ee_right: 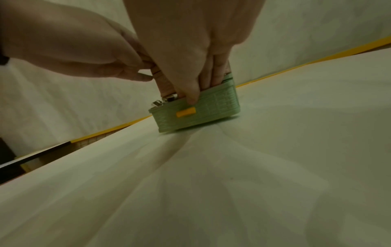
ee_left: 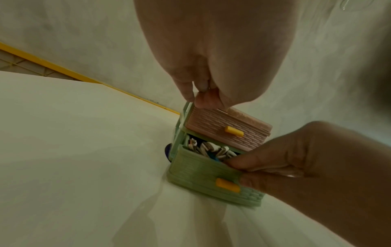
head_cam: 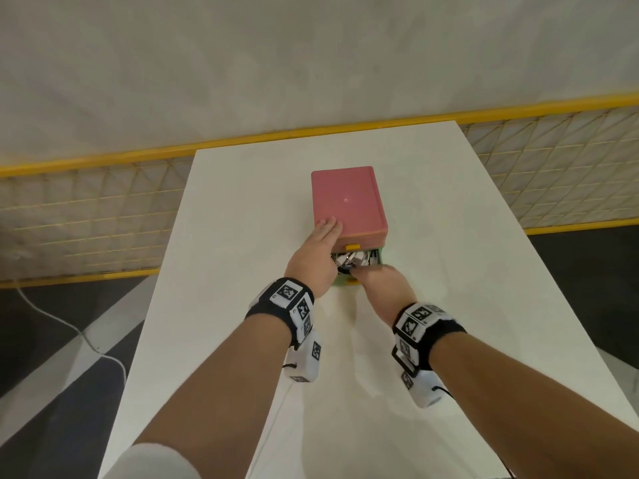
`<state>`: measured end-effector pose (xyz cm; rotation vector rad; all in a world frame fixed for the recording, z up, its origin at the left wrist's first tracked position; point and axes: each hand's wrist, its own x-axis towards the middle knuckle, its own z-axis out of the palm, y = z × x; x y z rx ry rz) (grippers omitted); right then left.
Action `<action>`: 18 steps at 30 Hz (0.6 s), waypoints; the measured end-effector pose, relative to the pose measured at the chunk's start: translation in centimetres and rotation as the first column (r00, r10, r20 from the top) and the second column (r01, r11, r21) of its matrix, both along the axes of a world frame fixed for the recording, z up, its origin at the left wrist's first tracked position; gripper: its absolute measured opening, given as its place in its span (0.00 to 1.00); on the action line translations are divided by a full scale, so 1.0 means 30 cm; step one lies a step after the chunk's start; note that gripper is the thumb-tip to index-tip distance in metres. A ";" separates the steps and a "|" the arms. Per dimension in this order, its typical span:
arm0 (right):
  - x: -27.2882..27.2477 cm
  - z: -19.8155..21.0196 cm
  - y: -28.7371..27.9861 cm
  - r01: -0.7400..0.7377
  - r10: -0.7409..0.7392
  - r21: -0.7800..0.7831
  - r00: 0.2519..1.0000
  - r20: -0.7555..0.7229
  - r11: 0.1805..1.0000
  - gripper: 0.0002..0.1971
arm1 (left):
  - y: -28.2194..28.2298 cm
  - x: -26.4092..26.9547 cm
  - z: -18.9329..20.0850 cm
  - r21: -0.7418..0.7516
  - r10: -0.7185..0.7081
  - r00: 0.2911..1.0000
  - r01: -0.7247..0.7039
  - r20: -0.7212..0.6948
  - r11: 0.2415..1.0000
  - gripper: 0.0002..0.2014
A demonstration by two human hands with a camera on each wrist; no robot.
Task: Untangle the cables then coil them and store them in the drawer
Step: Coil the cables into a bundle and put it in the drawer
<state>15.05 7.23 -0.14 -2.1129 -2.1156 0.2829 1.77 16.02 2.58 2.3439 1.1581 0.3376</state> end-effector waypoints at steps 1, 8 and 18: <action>-0.001 -0.007 0.002 0.007 -0.007 -0.002 1.000 -0.026 1.000 0.17 | -0.002 0.001 -0.004 -0.002 0.009 1.000 -0.009 0.005 1.000 0.36; -0.020 -0.029 0.056 0.049 -0.050 -0.024 0.996 -0.074 0.999 0.24 | 0.004 -0.004 0.001 -0.014 -0.019 1.000 0.019 -0.009 1.000 0.38; -0.018 -0.107 -0.009 0.160 -0.121 0.126 0.954 -0.275 0.979 0.20 | 0.015 -0.003 -0.021 -0.030 -0.008 1.000 0.009 0.019 1.000 0.39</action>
